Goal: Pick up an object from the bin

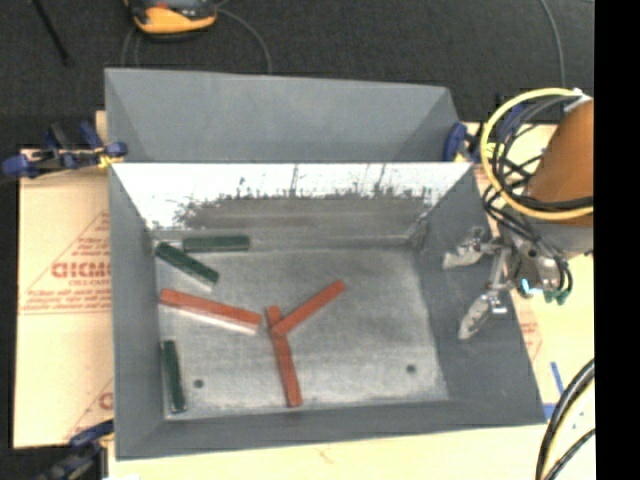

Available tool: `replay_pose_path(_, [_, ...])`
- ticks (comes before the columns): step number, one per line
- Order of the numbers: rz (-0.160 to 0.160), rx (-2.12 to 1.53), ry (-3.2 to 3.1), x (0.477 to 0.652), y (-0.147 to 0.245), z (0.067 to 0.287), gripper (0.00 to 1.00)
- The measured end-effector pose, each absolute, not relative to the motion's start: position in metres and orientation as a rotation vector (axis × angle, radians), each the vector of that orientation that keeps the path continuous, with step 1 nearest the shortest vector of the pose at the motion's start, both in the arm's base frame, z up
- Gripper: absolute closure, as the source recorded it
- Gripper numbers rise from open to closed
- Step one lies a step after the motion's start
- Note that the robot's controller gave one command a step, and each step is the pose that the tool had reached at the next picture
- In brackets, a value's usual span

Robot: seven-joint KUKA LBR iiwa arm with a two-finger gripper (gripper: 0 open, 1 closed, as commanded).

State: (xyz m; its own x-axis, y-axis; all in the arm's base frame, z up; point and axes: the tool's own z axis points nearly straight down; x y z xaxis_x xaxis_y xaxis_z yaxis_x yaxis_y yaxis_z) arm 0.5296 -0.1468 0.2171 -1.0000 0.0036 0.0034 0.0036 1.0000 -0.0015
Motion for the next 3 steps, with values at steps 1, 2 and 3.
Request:
replay_pose_path(1, [0.005,0.002,-3.146,0.531,-0.146,0.221,1.0])
replay_pose_path(2, [0.004,0.003,-3.146,0.531,-0.146,0.221,1.0])
replay_pose_path(3, [0.004,-0.025,-3.148,0.542,-0.144,0.188,1.0])
